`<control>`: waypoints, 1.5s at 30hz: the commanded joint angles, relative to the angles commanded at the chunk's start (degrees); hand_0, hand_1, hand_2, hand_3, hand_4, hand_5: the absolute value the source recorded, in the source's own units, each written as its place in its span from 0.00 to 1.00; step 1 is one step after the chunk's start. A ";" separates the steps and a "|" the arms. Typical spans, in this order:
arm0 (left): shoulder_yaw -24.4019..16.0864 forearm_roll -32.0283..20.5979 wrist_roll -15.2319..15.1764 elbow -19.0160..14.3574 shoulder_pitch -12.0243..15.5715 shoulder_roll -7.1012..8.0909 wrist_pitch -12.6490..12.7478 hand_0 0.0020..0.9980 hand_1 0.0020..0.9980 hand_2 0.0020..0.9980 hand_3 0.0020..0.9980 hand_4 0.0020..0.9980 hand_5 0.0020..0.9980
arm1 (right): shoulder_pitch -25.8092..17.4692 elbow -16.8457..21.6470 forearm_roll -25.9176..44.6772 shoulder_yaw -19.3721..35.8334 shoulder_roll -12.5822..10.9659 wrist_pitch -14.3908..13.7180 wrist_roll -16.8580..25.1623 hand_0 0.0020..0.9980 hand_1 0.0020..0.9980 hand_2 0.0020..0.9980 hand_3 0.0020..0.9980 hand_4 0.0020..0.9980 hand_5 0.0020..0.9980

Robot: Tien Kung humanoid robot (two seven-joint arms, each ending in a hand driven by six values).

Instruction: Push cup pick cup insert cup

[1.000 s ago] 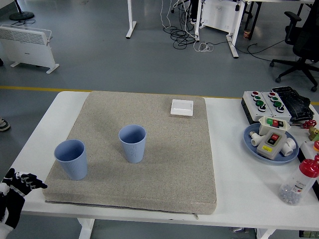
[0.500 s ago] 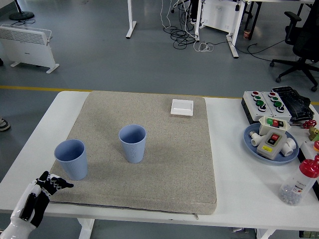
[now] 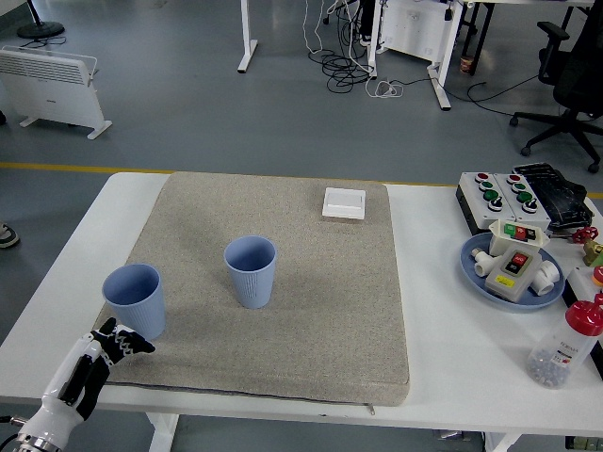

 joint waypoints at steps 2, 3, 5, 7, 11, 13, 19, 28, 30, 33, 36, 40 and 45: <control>0.36 1.05 0.11 0.68 -0.61 -0.12 0.01 0.56 0.51 0.47 0.43 0.54 1.00 | -0.07 0.00 0.08 -0.09 0.04 -0.01 -0.01 0.73 0.65 0.65 0.58 0.13 0.47; 0.42 1.35 0.15 0.92 -0.81 -0.16 0.02 0.56 0.51 0.47 0.43 0.54 1.00 | -0.08 0.00 0.10 -0.13 0.05 -0.01 -0.01 0.73 0.65 0.65 0.58 0.13 0.47; 0.50 1.81 0.22 1.33 -1.11 -0.20 0.04 0.57 0.51 0.47 0.43 0.54 1.00 | -0.11 0.00 0.12 -0.20 0.07 -0.01 -0.02 0.73 0.65 0.65 0.58 0.13 0.48; 0.51 2.87 0.20 1.84 -1.60 -0.14 0.12 0.57 0.51 0.47 0.43 0.54 1.00 | -0.20 0.00 0.15 -0.26 0.10 -0.02 -0.03 0.73 0.65 0.65 0.58 0.13 0.48; 0.08 4.82 0.53 2.32 -2.44 0.23 0.26 0.59 0.52 0.48 0.43 0.54 1.00 | -0.24 0.00 0.09 -0.35 0.12 -0.02 -0.07 0.73 0.65 0.65 0.58 0.13 0.48; -0.13 5.41 0.90 2.55 -2.79 0.57 0.26 0.59 0.52 0.48 0.43 0.54 1.00 | -0.19 0.00 0.04 -0.41 0.11 -0.01 -0.08 0.73 0.65 0.65 0.58 0.13 0.48; -0.32 6.40 1.44 3.59 -3.44 1.16 0.08 0.59 0.52 0.48 0.43 0.54 1.00 | -0.20 0.00 0.23 -0.51 0.09 0.01 -0.05 0.73 0.65 0.65 0.58 0.13 0.48; 1.29 6.88 1.59 5.92 -5.72 2.50 -0.23 0.59 0.52 0.48 0.43 0.54 1.00 | 0.00 0.00 0.32 -0.49 0.16 0.00 -0.07 0.73 0.65 0.65 0.58 0.13 0.48; 1.26 6.98 1.70 6.49 -5.91 2.66 -0.27 0.59 0.52 0.48 0.43 0.54 1.00 | 0.00 0.00 0.47 -0.54 0.17 -0.02 -0.07 0.73 0.65 0.65 0.58 0.13 0.48; 1.44 7.23 1.87 7.25 -6.38 2.80 -0.31 0.59 0.52 0.48 0.43 0.54 1.00 | 0.00 0.00 0.41 -0.50 0.22 -0.03 -0.08 0.73 0.65 0.65 0.58 0.13 0.48; 1.96 7.36 1.97 8.04 -7.14 3.06 -0.39 0.60 0.52 0.48 0.43 0.54 1.00 | -0.02 0.00 0.35 -0.53 0.26 -0.02 -0.08 0.73 0.65 0.65 0.58 0.12 0.48; 2.70 7.33 1.97 8.68 -8.33 3.47 -0.45 0.60 0.52 0.48 0.43 0.54 1.00 | -0.01 0.00 0.40 -0.54 0.30 -0.03 -0.05 0.73 0.65 0.65 0.58 0.12 0.48; 2.95 7.29 1.89 9.22 -9.43 3.64 -0.49 0.60 0.52 0.48 0.43 0.54 1.00 | 0.06 0.00 0.59 -0.64 0.32 -0.03 -0.02 0.73 0.65 0.65 0.58 0.13 0.48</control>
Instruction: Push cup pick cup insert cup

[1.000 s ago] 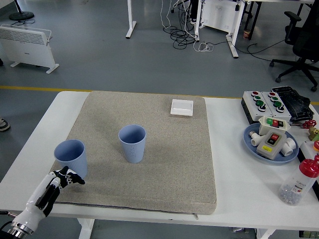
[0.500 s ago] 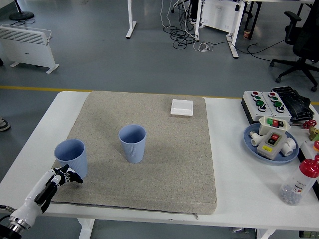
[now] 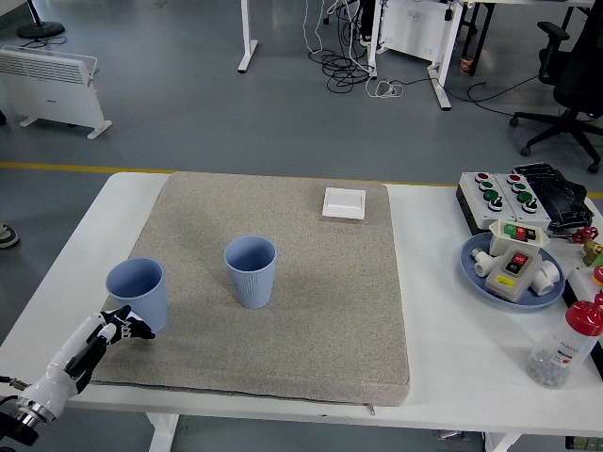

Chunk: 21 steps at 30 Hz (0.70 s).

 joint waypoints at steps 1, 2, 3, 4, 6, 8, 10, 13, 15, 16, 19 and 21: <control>0.18 -0.04 0.05 0.27 -0.40 0.05 -0.01 0.60 0.52 0.48 0.43 0.54 1.00 | 0.02 0.00 0.00 0.00 0.00 0.00 -0.01 0.73 0.65 0.65 0.58 0.13 0.48; 0.40 -0.10 0.10 0.58 -0.80 0.10 -0.02 0.61 0.52 0.48 0.43 0.53 1.00 | 0.04 0.00 -0.01 0.00 0.01 0.01 -0.01 0.73 0.65 0.65 0.58 0.13 0.48; 0.47 -0.12 0.11 0.68 -0.92 0.11 -0.02 0.61 0.52 0.48 0.43 0.53 1.00 | 0.04 0.00 -0.01 0.00 0.01 0.01 -0.01 0.73 0.65 0.65 0.58 0.13 0.48; 0.82 -0.27 0.21 1.11 -1.42 0.17 -0.05 0.61 0.52 0.48 0.43 0.53 1.00 | 0.05 0.00 -0.02 0.00 0.01 0.02 -0.02 0.73 0.65 0.65 0.58 0.13 0.48; 1.29 -0.41 0.32 1.58 -2.00 0.24 -0.08 0.61 0.52 0.48 0.43 0.53 1.00 | 0.06 0.00 -0.08 0.04 0.02 0.02 -0.03 0.73 0.65 0.65 0.58 0.13 0.48; 2.27 -0.65 0.53 2.30 -2.94 0.39 -0.15 0.61 0.52 0.48 0.43 0.54 1.00 | 0.07 0.00 -0.20 0.08 0.03 0.01 -0.04 0.73 0.65 0.65 0.58 0.12 0.48; 2.97 -0.78 0.70 2.81 -3.56 0.48 -0.21 0.61 0.52 0.48 0.43 0.54 1.00 | 0.06 0.00 -0.23 0.07 0.04 0.01 -0.05 0.73 0.65 0.65 0.58 0.12 0.48; 3.93 -1.73 1.28 3.60 -4.54 0.57 -0.50 0.61 0.52 0.48 0.43 0.54 1.00 | 0.04 0.00 -0.24 0.07 0.06 0.01 -0.04 0.73 0.65 0.65 0.58 0.12 0.48; 4.27 -2.06 1.37 3.74 -4.93 0.59 -0.61 0.64 0.52 0.48 0.43 0.53 1.00 | 0.03 0.00 -0.17 0.03 0.08 0.01 -0.02 0.73 0.65 0.65 0.58 0.12 0.47; 4.39 -2.21 1.35 3.74 -5.09 0.60 -0.62 0.64 0.52 0.48 0.43 0.53 1.00 | 0.02 0.00 -0.14 0.02 0.09 0.00 -0.01 0.73 0.65 0.65 0.58 0.12 0.47; 5.10 -2.87 1.29 3.78 -6.28 0.49 -0.69 0.64 0.52 0.48 0.43 0.53 1.00 | -0.04 0.00 -0.02 -0.02 0.15 -0.02 0.01 0.73 0.65 0.65 0.58 0.12 0.47; 5.29 -2.93 1.36 3.88 -6.70 0.44 -0.72 0.65 0.52 0.48 0.43 0.53 1.00 | -0.04 0.00 -0.06 -0.01 0.16 -0.02 0.01 0.73 0.65 0.65 0.58 0.12 0.47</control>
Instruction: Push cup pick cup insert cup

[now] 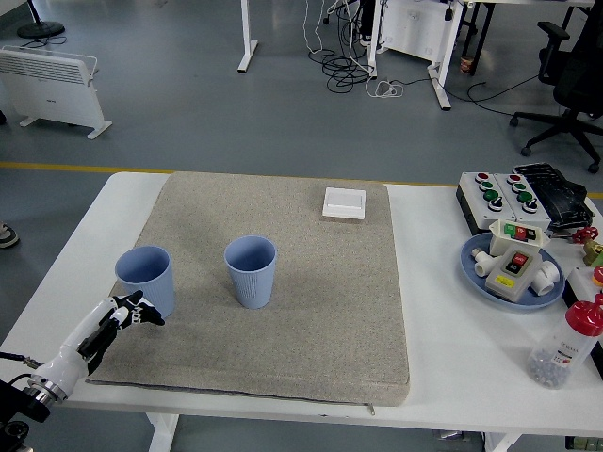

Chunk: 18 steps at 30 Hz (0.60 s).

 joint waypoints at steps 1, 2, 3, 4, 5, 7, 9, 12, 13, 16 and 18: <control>0.12 -0.05 0.08 0.14 -0.37 -0.02 -0.03 0.65 0.52 0.48 0.43 0.53 1.00 | 0.04 0.00 -0.10 0.03 0.01 0.01 -0.02 0.73 0.65 0.65 0.58 0.12 0.47; 0.17 -0.07 0.11 0.20 -0.52 -0.03 -0.04 0.65 0.52 0.48 0.43 0.53 1.00 | 0.05 0.00 -0.14 0.04 0.02 0.01 -0.03 0.73 0.65 0.65 0.58 0.12 0.47; 0.27 -0.35 0.45 0.39 -0.98 0.02 -0.23 0.65 0.52 0.48 0.43 0.53 1.00 | 0.20 0.00 -0.29 0.05 0.01 0.05 -0.06 0.73 0.65 0.65 0.58 0.12 0.47; 0.31 -0.46 0.58 0.47 -1.16 0.05 -0.30 0.65 0.52 0.48 0.43 0.53 1.00 | 0.26 0.00 -0.34 0.05 0.00 0.07 -0.08 0.73 0.65 0.65 0.58 0.12 0.47; 0.74 -0.79 0.83 0.82 -1.75 0.16 -0.43 0.66 0.53 0.48 0.43 0.53 1.00 | 0.31 0.00 -0.42 0.08 -0.01 0.09 -0.10 0.73 0.65 0.65 0.58 0.12 0.47; 1.41 -1.25 1.12 1.30 -2.44 0.30 -0.60 0.66 0.53 0.48 0.43 0.53 1.00 | 0.34 0.00 -0.56 0.08 -0.03 0.11 -0.12 0.73 0.65 0.65 0.58 0.12 0.47; 2.37 -1.66 1.36 1.79 -3.15 0.44 -0.81 0.66 0.53 0.48 0.43 0.53 1.00 | 0.35 0.00 -0.77 0.06 -0.05 0.14 -0.15 0.73 0.65 0.65 0.58 0.12 0.47; 3.56 -1.96 1.43 2.15 -3.92 0.34 -0.94 0.67 0.53 0.48 0.43 0.53 1.00 | 0.21 0.00 -0.81 -0.01 -0.06 0.14 -0.16 0.73 0.65 0.65 0.58 0.12 0.47; 3.71 -1.99 1.43 2.19 -4.01 0.31 -0.95 0.67 0.53 0.48 0.43 0.53 1.00 | 0.19 0.00 -0.83 -0.02 -0.06 0.14 -0.16 0.73 0.65 0.65 0.58 0.12 0.47; 4.55 -2.04 1.31 2.78 -5.02 -0.06 -0.92 0.67 0.53 0.48 0.43 0.53 1.00 | 0.01 0.00 -0.82 -0.15 -0.01 0.09 -0.20 0.73 0.65 0.65 0.58 0.12 0.47; 4.75 -1.96 1.30 3.08 -5.41 -0.16 -0.91 0.67 0.53 0.49 0.43 0.53 1.00 | 0.01 0.00 -0.77 -0.18 0.00 0.08 -0.18 0.73 0.65 0.65 0.58 0.12 0.47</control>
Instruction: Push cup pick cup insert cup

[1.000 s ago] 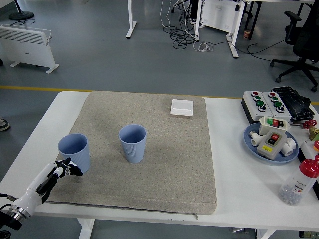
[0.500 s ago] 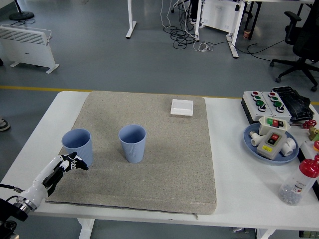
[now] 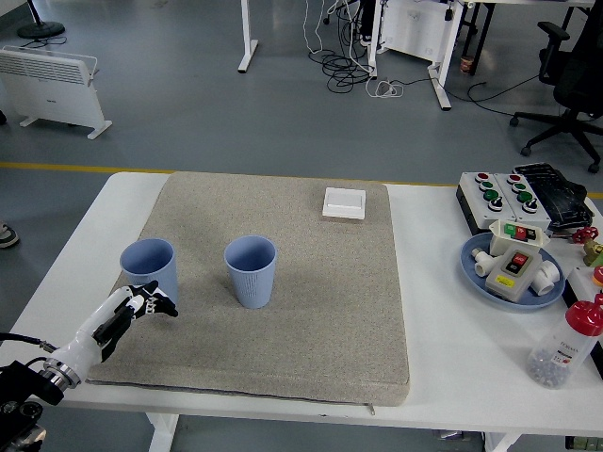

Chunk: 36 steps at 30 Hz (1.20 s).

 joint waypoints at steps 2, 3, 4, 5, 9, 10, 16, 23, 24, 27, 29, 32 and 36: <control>0.48 0.18 0.06 1.01 -1.31 -0.20 0.03 0.67 0.53 0.49 0.43 0.53 1.00 | 0.24 0.00 0.05 0.08 0.05 -0.08 0.01 0.73 0.65 0.65 0.58 0.12 0.47; 0.58 0.18 0.08 1.30 -1.61 -0.22 0.05 0.67 0.53 0.49 0.43 0.53 1.00 | 0.29 0.00 -0.05 0.08 0.06 -0.11 -0.02 0.73 0.65 0.65 0.58 0.12 0.47; 0.64 0.26 0.10 1.56 -1.73 -0.13 0.07 0.67 0.53 0.49 0.43 0.53 1.00 | 0.12 0.00 -0.21 0.03 0.05 -0.07 -0.03 0.73 0.65 0.65 0.58 0.12 0.47; 0.66 0.29 0.11 1.65 -1.75 -0.09 0.08 0.67 0.53 0.49 0.43 0.53 1.00 | 0.05 0.00 -0.26 0.01 0.04 -0.05 -0.03 0.73 0.65 0.65 0.58 0.12 0.47; 0.46 0.72 0.06 1.84 -1.38 0.24 0.12 0.67 0.53 0.49 0.43 0.53 1.00 | -0.28 0.00 0.30 -0.30 -0.11 0.05 0.09 0.73 0.65 0.65 0.58 0.12 0.47; 0.45 0.85 0.05 1.92 -1.32 0.29 0.12 0.67 0.53 0.49 0.43 0.53 1.00 | -0.31 0.00 0.25 -0.32 -0.13 0.06 0.09 0.73 0.65 0.65 0.58 0.12 0.47; 0.10 1.30 -0.07 3.46 -1.92 0.23 0.15 0.67 0.54 0.49 0.44 0.54 1.00 | -0.46 0.00 0.00 -0.28 -0.04 0.00 0.05 0.73 0.65 0.65 0.58 0.12 0.47; -0.15 1.42 -0.17 4.31 -2.64 0.47 -0.03 0.68 0.54 0.49 0.44 0.54 1.00 | -0.34 0.00 -0.05 -0.34 0.02 -0.01 0.01 0.73 0.65 0.65 0.58 0.12 0.47; -0.16 1.43 -0.17 4.32 -2.66 0.47 -0.04 0.68 0.54 0.49 0.44 0.54 1.00 | -0.34 0.00 -0.07 -0.34 0.02 -0.01 0.01 0.73 0.65 0.65 0.58 0.12 0.47; 0.52 1.26 -0.20 4.69 -3.31 0.47 -0.11 0.68 0.54 0.49 0.44 0.54 1.00 | -0.30 0.00 0.13 -0.55 0.01 0.01 0.02 0.73 0.65 0.65 0.58 0.12 0.47; 0.94 1.07 -0.22 5.06 -3.88 0.42 -0.16 0.69 0.54 0.49 0.44 0.54 1.00 | -0.27 0.00 0.09 -0.61 0.01 0.02 0.01 0.73 0.65 0.65 0.58 0.12 0.47; 1.49 0.68 -0.21 5.60 -4.61 0.42 -0.21 0.69 0.54 0.49 0.44 0.54 1.00 | -0.26 0.00 0.10 -0.76 0.00 0.05 0.00 0.73 0.65 0.65 0.58 0.12 0.47; 1.61 0.28 -0.01 5.96 -5.14 0.47 -0.30 0.69 0.54 0.49 0.44 0.54 1.00 | -0.17 0.00 0.16 -0.97 -0.02 0.09 -0.01 0.73 0.65 0.65 0.58 0.12 0.47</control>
